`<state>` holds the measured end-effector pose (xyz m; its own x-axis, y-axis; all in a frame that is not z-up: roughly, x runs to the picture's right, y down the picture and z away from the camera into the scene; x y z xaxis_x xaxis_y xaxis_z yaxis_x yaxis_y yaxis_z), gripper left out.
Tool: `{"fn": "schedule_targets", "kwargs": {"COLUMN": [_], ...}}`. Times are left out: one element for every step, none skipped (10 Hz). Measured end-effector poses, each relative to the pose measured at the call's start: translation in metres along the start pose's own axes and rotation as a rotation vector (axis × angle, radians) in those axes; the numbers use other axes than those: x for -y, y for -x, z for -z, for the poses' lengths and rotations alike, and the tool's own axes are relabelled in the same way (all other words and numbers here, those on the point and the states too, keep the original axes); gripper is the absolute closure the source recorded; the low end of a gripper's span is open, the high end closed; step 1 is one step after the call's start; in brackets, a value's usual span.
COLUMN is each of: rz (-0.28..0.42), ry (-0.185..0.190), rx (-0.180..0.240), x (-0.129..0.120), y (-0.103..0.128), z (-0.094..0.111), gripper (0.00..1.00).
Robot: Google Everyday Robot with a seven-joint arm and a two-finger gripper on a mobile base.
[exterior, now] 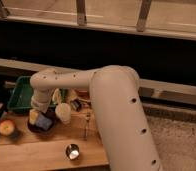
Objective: Place sponge in metal cup
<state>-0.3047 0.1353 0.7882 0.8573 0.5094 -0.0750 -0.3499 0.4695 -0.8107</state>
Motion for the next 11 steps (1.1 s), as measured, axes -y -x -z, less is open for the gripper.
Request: {"fn": "schedule_targets", "kwargs": {"rz": [0.002,0.007,0.012,0.017,0.023,0.022,0.017,0.012,0.010,0.011,0.013], "ry": [-0.003,-0.009,-0.013,-0.013,-0.015,-0.020,-0.023,-0.026,-0.027,-0.026,-0.026], "rx": [-0.006,-0.015,-0.022,-0.027,-0.026,-0.024,-0.022,-0.016,-0.010,-0.003,-0.003], "x": [0.002,0.005,0.007,0.007,0.006,0.005,0.004,0.002,-0.001,-0.003,-0.005], "y": [0.000,0.002,0.003,0.005,0.008,0.008,0.009,0.009,0.011,0.012,0.012], "z": [-0.002,-0.006,-0.010,-0.014,-0.018,-0.022,-0.025,-0.029,-0.034,-0.038,-0.041], "gripper": [0.38,0.38,0.38,0.38,0.38,0.38,0.38,0.38,0.39,0.44,0.52]}}
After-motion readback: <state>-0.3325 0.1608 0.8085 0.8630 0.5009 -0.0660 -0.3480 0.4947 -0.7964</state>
